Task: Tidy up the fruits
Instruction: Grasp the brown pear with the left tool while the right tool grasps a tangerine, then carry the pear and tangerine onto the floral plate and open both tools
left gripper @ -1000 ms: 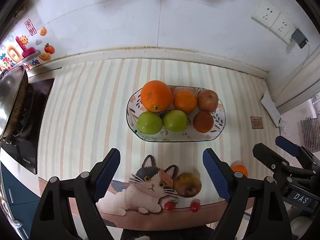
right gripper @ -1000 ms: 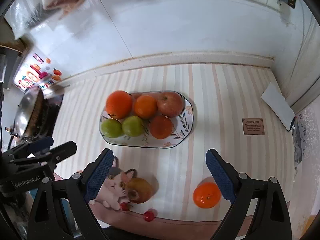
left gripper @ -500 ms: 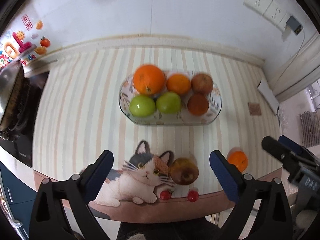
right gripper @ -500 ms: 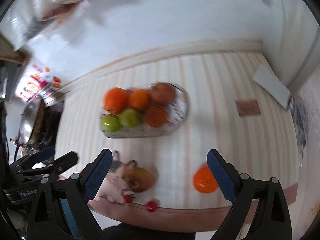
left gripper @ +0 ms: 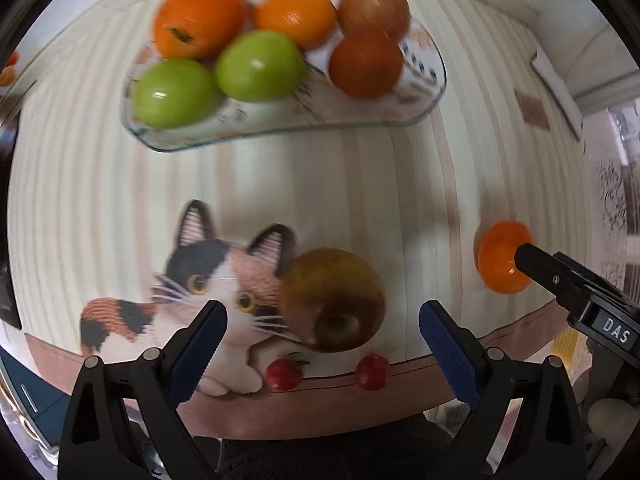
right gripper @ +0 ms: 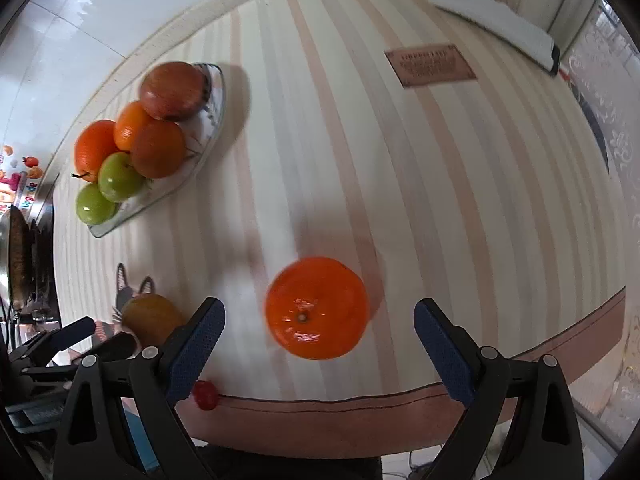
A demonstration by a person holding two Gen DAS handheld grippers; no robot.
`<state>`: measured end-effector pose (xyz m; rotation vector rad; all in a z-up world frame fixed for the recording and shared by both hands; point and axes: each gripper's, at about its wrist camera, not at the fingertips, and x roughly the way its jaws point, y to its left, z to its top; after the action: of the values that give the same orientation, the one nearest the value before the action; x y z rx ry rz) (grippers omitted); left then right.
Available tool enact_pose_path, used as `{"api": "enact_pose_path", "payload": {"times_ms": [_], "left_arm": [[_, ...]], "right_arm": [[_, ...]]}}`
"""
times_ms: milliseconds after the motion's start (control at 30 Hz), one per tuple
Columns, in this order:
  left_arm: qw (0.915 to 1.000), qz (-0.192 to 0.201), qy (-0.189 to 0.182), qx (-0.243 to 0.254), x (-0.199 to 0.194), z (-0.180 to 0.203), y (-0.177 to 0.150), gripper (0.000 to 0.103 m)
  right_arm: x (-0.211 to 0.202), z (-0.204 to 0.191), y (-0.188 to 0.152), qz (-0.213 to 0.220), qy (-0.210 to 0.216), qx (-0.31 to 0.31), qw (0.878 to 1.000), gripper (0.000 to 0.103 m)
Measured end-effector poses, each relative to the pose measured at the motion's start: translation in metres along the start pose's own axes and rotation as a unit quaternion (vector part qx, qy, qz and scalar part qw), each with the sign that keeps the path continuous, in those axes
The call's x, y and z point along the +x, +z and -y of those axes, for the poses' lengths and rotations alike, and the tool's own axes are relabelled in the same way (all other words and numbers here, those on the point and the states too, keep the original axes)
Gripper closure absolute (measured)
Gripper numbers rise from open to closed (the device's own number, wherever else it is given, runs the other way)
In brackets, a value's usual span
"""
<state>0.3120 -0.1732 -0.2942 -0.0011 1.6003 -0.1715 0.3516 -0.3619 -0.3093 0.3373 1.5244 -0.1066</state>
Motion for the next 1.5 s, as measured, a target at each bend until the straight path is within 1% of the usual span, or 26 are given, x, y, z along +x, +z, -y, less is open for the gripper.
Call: {"api": "enact_pose_path", "payload": {"times_ms": [100, 167, 200, 233, 300, 333, 500, 600, 733, 867, 1000, 1033, 1133, 1333, 1433, 1500], "left_arm": [[0.9998, -0.012, 0.006, 0.011, 0.014, 0.009, 0.002, 0.005], [0.9997, -0.016, 0.009, 0.015, 0.022, 0.012, 0.004, 0.007], [0.9996, -0.018, 0.012, 0.016, 0.025, 0.013, 0.004, 0.013], [0.9996, -0.019, 0.013, 0.015, 0.028, 0.014, 0.005, 0.022], [0.9996, -0.017, 0.021, 0.014, 0.030, 0.013, 0.005, 0.031], [0.9995, -0.010, 0.027, 0.013, 0.029, 0.013, 0.006, 0.037], [0.9997, -0.006, 0.019, 0.014, 0.027, 0.011, 0.007, 0.037], [0.9996, -0.002, 0.021, 0.018, 0.026, 0.011, 0.007, 0.037], [0.9996, 0.004, 0.019, 0.022, 0.021, 0.012, 0.007, 0.037], [0.9994, 0.015, 0.015, 0.026, 0.011, 0.012, 0.009, 0.037], [0.9992, 0.030, 0.005, 0.028, -0.007, 0.010, 0.013, 0.037], [0.9990, 0.034, 0.000, 0.028, -0.013, 0.009, 0.014, 0.037], [0.9983, 0.050, -0.010, 0.026, -0.033, 0.008, 0.018, 0.037], [0.9955, 0.088, -0.032, 0.011, -0.080, -0.017, 0.029, 0.037], [0.9931, 0.110, -0.039, -0.003, -0.104, -0.031, 0.043, 0.037], [0.9916, 0.122, -0.041, -0.014, -0.113, -0.045, 0.059, 0.037]], "right_arm": [[0.010, -0.001, -0.002, -0.007, -0.003, -0.004, 1.000, 0.005], [0.016, -0.004, -0.002, -0.011, -0.004, -0.006, 1.000, 0.005], [0.019, -0.006, -0.002, -0.013, -0.005, -0.007, 1.000, 0.005], [0.022, -0.007, -0.003, -0.014, -0.006, -0.008, 1.000, 0.006], [0.026, -0.010, -0.003, -0.016, -0.010, -0.009, 1.000, 0.006], [0.029, -0.012, -0.004, -0.018, -0.013, -0.010, 1.000, 0.008], [0.042, -0.012, -0.001, -0.027, -0.015, -0.009, 0.999, 0.024], [0.042, -0.014, -0.001, -0.016, -0.011, -0.013, 1.000, 0.035], [0.044, -0.022, -0.001, -0.014, -0.022, -0.026, 0.999, 0.036], [0.045, -0.026, -0.001, -0.013, -0.016, -0.025, 0.999, 0.036], [0.034, -0.025, 0.002, -0.008, -0.008, -0.026, 1.000, 0.036], [0.026, -0.019, 0.003, -0.008, -0.006, -0.028, 1.000, 0.036], [0.021, -0.025, 0.010, -0.003, 0.003, -0.030, 1.000, 0.036], [0.003, -0.048, 0.029, 0.020, 0.032, -0.038, 0.999, 0.036], [-0.007, -0.062, 0.045, 0.034, 0.045, -0.046, 0.997, 0.036], [-0.011, -0.073, 0.056, 0.041, 0.051, -0.051, 0.997, 0.036]]}}
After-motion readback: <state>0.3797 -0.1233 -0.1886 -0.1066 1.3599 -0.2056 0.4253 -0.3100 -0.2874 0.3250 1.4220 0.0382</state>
